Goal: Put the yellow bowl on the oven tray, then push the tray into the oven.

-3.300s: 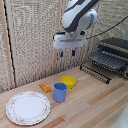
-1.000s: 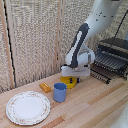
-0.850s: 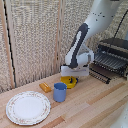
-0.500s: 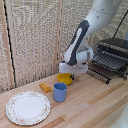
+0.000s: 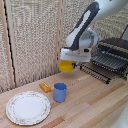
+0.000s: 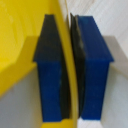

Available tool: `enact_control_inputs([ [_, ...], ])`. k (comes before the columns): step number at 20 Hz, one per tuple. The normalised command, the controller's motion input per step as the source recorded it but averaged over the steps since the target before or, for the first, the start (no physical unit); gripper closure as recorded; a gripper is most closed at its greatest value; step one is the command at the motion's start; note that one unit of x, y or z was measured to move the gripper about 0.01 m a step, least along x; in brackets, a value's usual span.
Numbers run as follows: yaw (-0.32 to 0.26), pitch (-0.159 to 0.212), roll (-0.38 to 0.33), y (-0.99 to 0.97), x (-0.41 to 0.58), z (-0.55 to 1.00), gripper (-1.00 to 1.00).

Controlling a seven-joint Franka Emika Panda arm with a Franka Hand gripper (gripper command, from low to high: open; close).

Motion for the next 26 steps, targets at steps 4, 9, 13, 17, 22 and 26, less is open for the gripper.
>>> enact_control_inputs([
  [4,-0.181,0.0,0.027,-0.31,0.324,0.7,1.0],
  [9,-0.104,0.08,0.069,-0.69,0.102,0.62,1.0],
  [13,-0.045,0.149,0.072,-0.93,-0.053,0.49,1.0],
  [17,-0.123,0.074,0.021,-0.82,-0.011,0.2,1.0],
  [22,-0.197,0.018,0.0,-0.68,0.0,0.03,1.0],
  [26,-0.197,0.0,0.0,-0.68,0.0,0.0,1.0],
])
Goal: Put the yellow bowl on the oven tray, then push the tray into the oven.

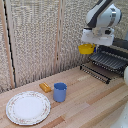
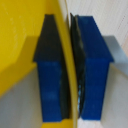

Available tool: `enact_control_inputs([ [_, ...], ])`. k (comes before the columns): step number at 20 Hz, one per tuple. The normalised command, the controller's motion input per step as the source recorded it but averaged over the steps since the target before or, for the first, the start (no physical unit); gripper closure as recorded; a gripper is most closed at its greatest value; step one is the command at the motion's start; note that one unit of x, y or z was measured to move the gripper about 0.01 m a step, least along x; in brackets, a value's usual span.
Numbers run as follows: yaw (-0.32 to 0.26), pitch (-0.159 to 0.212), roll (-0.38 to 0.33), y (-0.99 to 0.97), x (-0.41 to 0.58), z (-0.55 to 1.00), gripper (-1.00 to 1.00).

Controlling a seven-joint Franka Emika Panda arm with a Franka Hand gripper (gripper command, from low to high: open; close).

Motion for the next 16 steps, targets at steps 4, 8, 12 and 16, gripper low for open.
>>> enact_control_inputs([
  [4,-0.176,0.0,0.0,-0.73,0.007,0.0,1.0],
  [8,-0.119,0.014,0.0,-0.86,0.006,0.11,1.0],
  [12,-0.109,0.001,0.008,-0.86,0.038,0.12,1.0],
  [16,-0.103,-0.002,0.029,-0.83,0.096,0.14,1.0],
])
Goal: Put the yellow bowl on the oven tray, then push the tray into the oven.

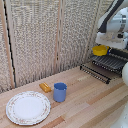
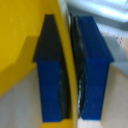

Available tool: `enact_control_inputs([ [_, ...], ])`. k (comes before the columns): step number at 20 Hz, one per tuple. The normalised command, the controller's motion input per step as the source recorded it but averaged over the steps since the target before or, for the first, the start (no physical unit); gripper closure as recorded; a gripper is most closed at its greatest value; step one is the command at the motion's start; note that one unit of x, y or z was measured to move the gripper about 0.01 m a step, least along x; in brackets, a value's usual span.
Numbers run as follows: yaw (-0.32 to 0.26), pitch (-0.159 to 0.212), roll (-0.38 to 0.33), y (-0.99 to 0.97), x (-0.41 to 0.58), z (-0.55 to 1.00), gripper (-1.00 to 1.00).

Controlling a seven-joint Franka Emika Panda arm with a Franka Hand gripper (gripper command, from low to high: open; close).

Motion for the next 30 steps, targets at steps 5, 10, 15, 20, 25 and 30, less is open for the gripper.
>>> enact_control_inputs([
  [5,-0.075,-0.031,0.052,-0.68,0.1,0.06,1.0],
  [10,-0.043,-0.018,0.038,-0.39,0.039,0.0,-1.0],
  [15,-0.018,0.0,0.0,-0.02,0.0,0.0,-1.0],
  [20,-0.106,0.0,0.007,-0.01,0.113,0.02,-1.0],
  [25,-0.045,-0.056,-0.243,0.43,0.066,0.31,-1.0],
  [30,-0.002,-0.05,-0.253,0.47,-0.087,0.57,-1.0],
])
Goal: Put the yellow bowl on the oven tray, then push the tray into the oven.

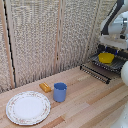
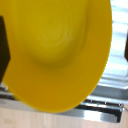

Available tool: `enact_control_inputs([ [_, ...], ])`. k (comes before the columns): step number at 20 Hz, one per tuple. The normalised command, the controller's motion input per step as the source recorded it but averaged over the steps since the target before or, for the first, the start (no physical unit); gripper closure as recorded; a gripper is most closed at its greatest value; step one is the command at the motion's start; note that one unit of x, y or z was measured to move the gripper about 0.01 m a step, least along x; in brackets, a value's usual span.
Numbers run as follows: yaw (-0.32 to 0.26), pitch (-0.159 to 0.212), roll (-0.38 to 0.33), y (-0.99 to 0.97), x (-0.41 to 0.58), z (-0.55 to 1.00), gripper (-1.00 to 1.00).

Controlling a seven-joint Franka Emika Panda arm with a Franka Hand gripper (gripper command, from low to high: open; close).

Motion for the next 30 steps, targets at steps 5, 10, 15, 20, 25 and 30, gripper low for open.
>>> enact_control_inputs([
  [5,0.076,0.065,-0.208,0.38,-0.057,0.61,-1.0],
  [10,0.18,0.281,-0.134,0.34,-0.002,0.35,-1.0],
  [15,0.113,0.345,-0.094,0.41,0.018,0.27,-1.0],
  [20,0.107,0.3,-0.151,0.28,0.062,0.25,-1.0],
  [25,0.222,0.161,-0.243,0.0,-0.047,0.05,-1.0],
  [30,0.266,0.111,-0.236,0.0,-0.085,0.0,-1.0],
])
